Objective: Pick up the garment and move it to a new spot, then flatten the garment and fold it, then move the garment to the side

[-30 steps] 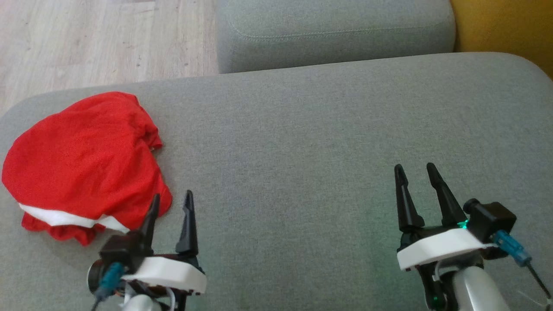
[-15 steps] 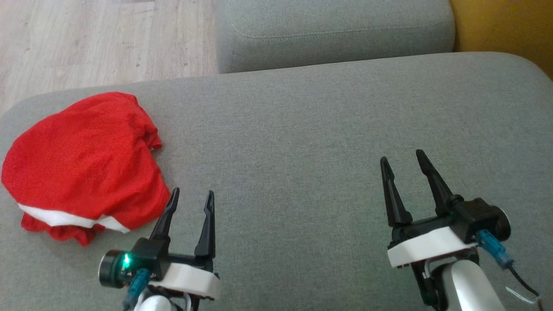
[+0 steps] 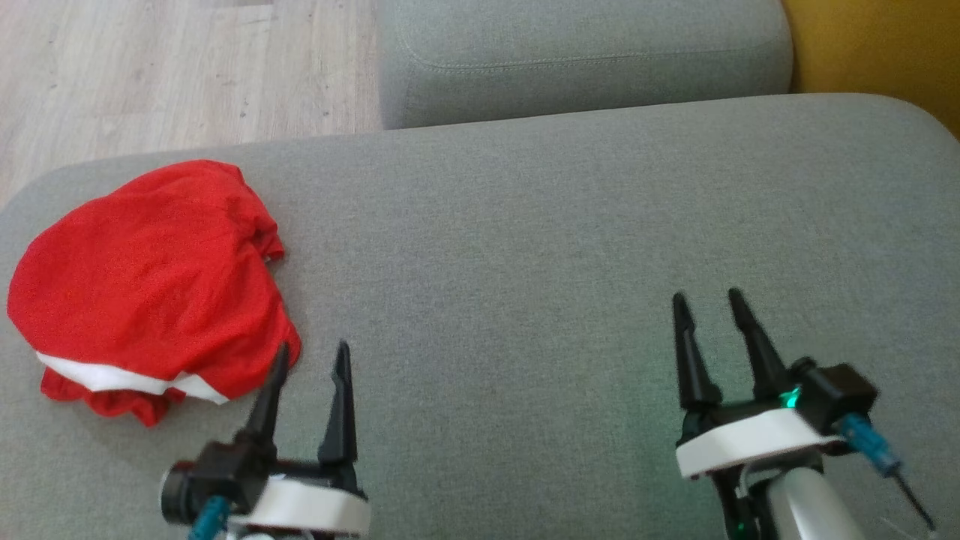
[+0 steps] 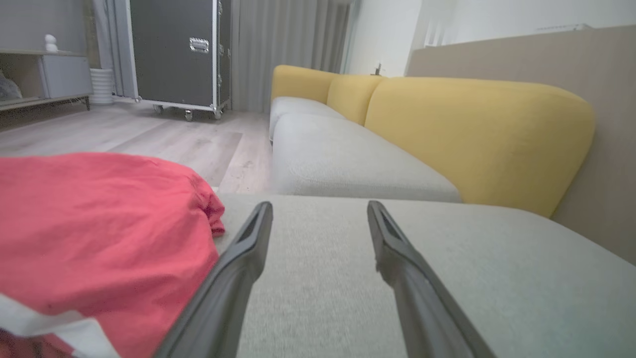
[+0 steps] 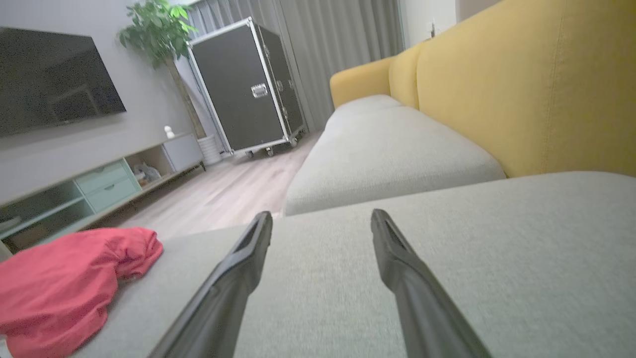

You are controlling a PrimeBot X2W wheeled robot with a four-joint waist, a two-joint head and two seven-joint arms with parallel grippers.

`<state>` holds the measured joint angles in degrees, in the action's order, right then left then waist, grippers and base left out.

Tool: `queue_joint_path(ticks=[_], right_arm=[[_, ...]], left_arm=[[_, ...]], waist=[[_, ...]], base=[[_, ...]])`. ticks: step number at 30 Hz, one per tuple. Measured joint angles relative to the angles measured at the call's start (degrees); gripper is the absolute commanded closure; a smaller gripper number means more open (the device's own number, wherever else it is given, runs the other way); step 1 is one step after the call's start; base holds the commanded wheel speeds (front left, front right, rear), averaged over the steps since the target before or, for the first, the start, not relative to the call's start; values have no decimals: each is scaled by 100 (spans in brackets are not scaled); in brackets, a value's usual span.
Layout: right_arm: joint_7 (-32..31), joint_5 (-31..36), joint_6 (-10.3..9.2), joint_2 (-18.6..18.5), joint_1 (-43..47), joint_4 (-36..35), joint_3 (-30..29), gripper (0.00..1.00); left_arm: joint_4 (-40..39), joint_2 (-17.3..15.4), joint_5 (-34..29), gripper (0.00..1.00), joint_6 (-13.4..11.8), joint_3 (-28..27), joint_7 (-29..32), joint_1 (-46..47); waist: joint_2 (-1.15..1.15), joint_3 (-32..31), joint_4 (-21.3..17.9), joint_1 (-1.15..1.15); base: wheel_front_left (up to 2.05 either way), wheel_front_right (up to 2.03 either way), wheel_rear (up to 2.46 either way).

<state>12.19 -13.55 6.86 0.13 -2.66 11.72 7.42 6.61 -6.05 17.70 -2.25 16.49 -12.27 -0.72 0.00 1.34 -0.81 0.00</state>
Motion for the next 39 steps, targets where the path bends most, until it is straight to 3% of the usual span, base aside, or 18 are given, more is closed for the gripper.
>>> queue_joint_path(ticks=[5,14,28,39], right_arm=[[101,437,11,0,-4,364,33,0],[203,815,19,0,-13,387,104,0],[204,757,19,-3,1,409,342,0],[204,537,19,-3,215,405,928,0]], left_arm=[[437,131,-392,0,275,-109,-96,-87],[525,259,-964,0,469,-323,-211,-83],[594,302,-975,0,500,-683,-211,-92],[653,309,-1073,0,392,-1017,-211,-281]], waist=[[0,-26,6,0],[0,-48,30,0],[0,-188,490,0],[0,-341,1260,0]], base=[[0,0,0],[0,0,0],[0,0,0],[0,0,0]])
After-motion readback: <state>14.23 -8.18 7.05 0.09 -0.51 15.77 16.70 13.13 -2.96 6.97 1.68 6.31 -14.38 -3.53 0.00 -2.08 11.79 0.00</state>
